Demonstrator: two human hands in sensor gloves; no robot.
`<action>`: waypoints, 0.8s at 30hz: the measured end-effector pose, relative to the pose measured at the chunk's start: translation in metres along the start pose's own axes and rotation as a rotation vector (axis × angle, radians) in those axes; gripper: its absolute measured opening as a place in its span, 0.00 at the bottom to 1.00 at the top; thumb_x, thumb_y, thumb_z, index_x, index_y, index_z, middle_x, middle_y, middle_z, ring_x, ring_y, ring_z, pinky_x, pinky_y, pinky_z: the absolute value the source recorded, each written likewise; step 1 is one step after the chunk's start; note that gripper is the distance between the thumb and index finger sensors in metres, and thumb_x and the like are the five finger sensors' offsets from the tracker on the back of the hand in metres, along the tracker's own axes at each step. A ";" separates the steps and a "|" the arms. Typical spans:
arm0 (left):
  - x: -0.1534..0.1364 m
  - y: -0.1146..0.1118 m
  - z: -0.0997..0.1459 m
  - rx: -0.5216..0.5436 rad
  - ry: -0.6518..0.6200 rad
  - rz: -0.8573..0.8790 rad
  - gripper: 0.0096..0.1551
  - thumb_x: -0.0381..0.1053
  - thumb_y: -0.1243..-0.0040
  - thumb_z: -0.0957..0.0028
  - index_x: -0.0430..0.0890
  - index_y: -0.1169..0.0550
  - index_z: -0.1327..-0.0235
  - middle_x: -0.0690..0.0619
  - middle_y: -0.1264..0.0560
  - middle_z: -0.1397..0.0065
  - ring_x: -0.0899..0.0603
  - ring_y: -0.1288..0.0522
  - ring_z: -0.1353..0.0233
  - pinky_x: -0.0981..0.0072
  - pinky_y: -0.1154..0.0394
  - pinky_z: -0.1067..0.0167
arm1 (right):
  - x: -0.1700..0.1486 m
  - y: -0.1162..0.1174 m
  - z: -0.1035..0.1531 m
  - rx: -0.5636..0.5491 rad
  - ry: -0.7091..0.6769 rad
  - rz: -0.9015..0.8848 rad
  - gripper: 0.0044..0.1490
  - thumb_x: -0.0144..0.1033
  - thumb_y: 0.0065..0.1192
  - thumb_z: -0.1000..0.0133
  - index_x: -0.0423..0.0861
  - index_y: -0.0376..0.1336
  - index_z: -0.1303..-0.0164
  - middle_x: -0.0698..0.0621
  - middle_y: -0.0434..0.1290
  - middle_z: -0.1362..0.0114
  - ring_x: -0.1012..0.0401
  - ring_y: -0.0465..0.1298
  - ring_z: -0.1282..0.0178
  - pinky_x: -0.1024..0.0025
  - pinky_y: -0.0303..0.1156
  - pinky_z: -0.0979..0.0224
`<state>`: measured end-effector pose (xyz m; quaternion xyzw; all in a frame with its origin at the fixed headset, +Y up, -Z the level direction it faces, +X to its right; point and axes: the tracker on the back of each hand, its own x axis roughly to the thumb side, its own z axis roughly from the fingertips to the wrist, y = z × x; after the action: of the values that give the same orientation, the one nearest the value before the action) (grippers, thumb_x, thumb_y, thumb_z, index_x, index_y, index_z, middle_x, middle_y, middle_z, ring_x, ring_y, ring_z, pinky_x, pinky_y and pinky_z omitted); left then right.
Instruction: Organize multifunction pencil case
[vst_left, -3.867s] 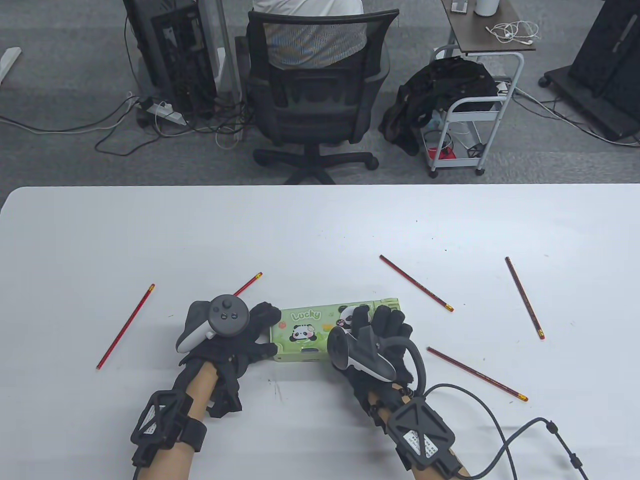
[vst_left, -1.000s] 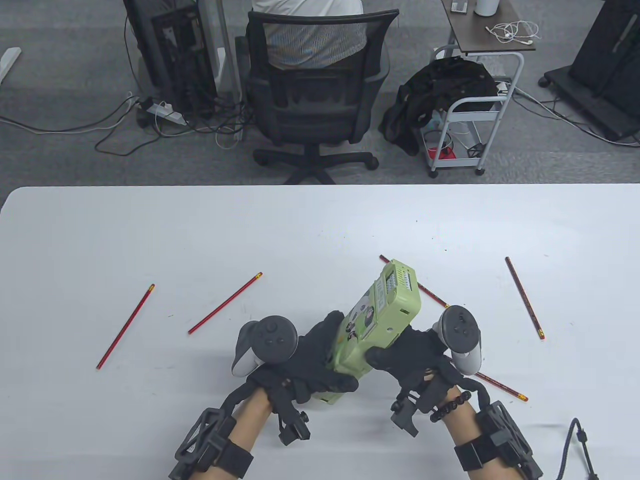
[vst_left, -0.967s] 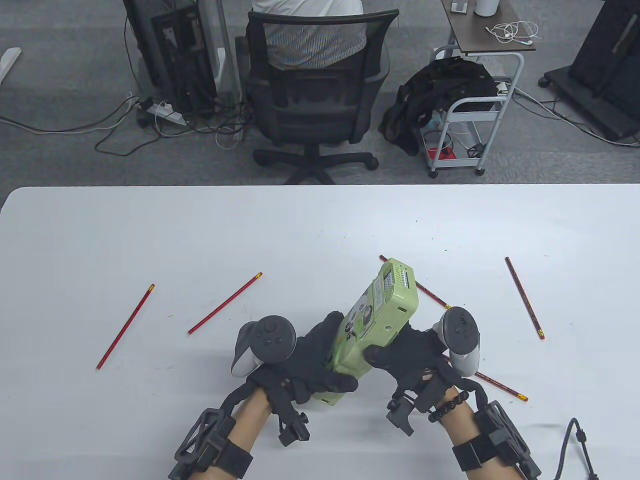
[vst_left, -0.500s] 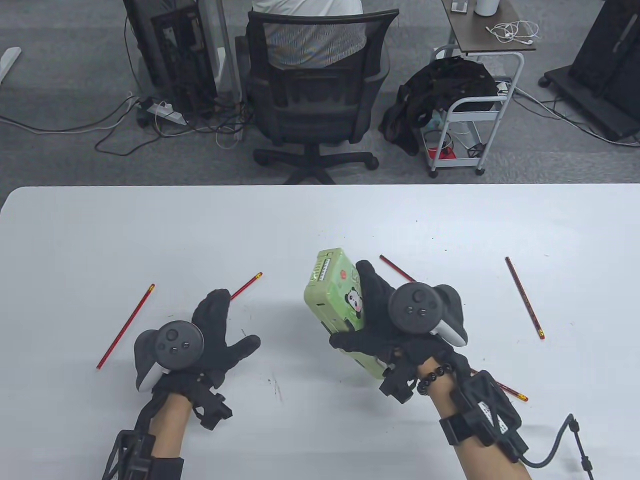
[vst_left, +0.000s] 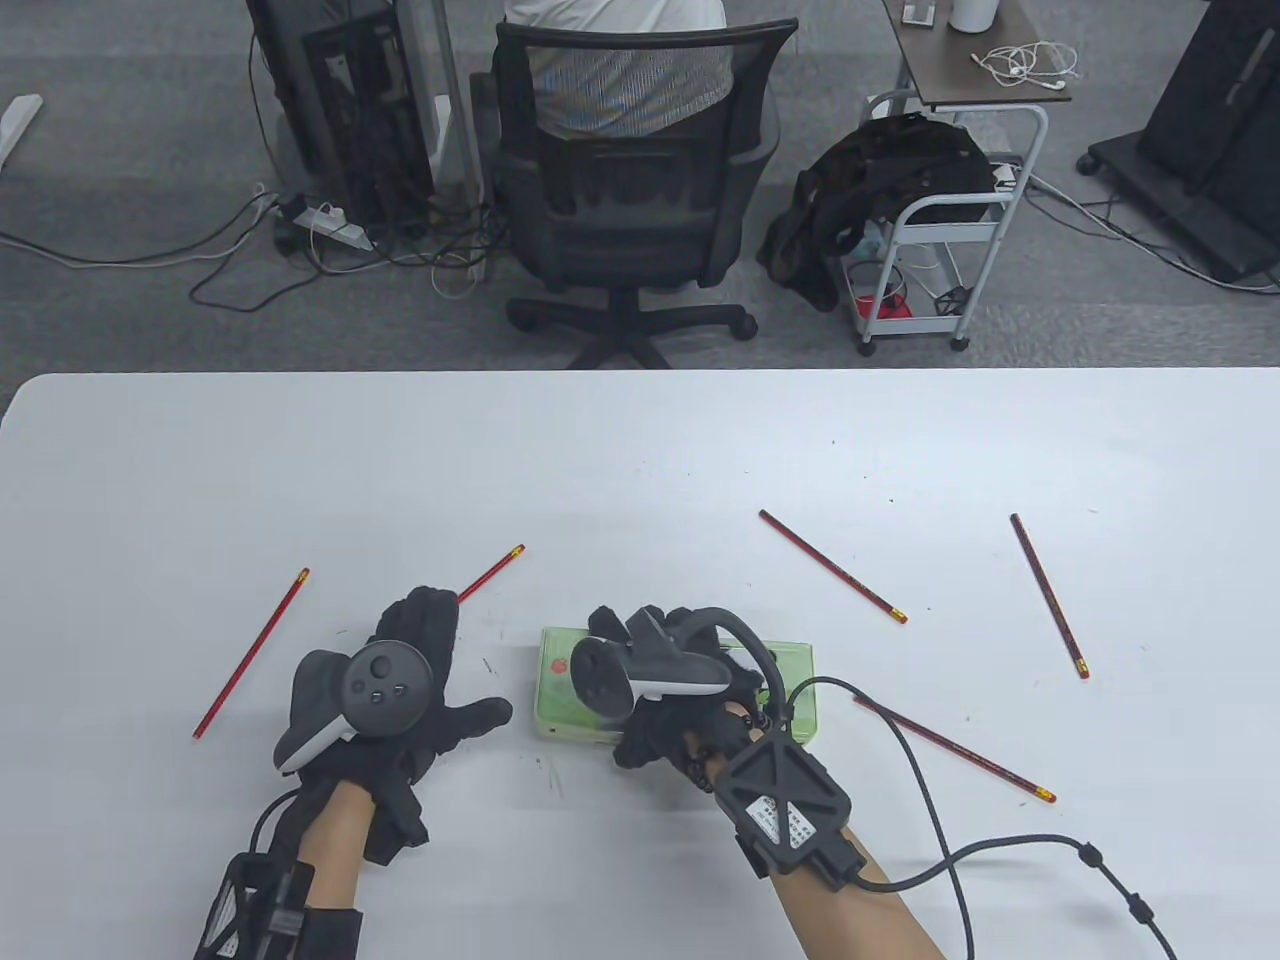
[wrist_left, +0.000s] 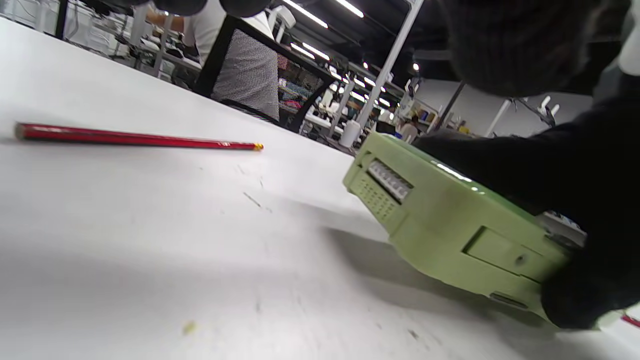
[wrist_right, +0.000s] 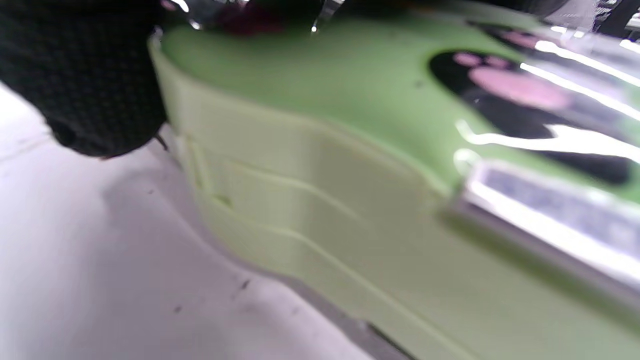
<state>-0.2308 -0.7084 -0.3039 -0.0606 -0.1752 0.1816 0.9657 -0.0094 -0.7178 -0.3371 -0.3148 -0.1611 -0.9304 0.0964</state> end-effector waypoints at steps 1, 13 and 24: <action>0.003 -0.003 -0.002 -0.021 -0.009 -0.009 0.70 0.70 0.39 0.54 0.32 0.56 0.17 0.24 0.55 0.13 0.14 0.50 0.18 0.20 0.46 0.31 | 0.002 0.003 -0.001 0.014 -0.006 0.006 0.80 0.66 0.72 0.53 0.32 0.31 0.16 0.19 0.49 0.20 0.23 0.60 0.25 0.24 0.57 0.25; 0.036 -0.035 -0.020 -0.247 -0.068 -0.102 0.72 0.69 0.38 0.53 0.37 0.65 0.18 0.22 0.64 0.15 0.15 0.54 0.17 0.20 0.48 0.29 | -0.013 0.002 0.032 -0.052 -0.049 -0.077 0.75 0.64 0.64 0.53 0.32 0.32 0.17 0.19 0.38 0.20 0.22 0.50 0.21 0.22 0.50 0.25; 0.051 -0.055 -0.038 -0.224 -0.105 -0.098 0.71 0.66 0.34 0.55 0.37 0.59 0.17 0.31 0.56 0.11 0.20 0.49 0.15 0.22 0.46 0.29 | -0.085 0.051 0.084 -0.163 0.047 -0.234 0.65 0.61 0.63 0.50 0.38 0.39 0.16 0.22 0.42 0.18 0.20 0.49 0.23 0.23 0.52 0.26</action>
<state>-0.1542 -0.7422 -0.3128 -0.1500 -0.2477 0.1165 0.9500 0.1183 -0.7286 -0.3144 -0.2789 -0.1181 -0.9524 -0.0347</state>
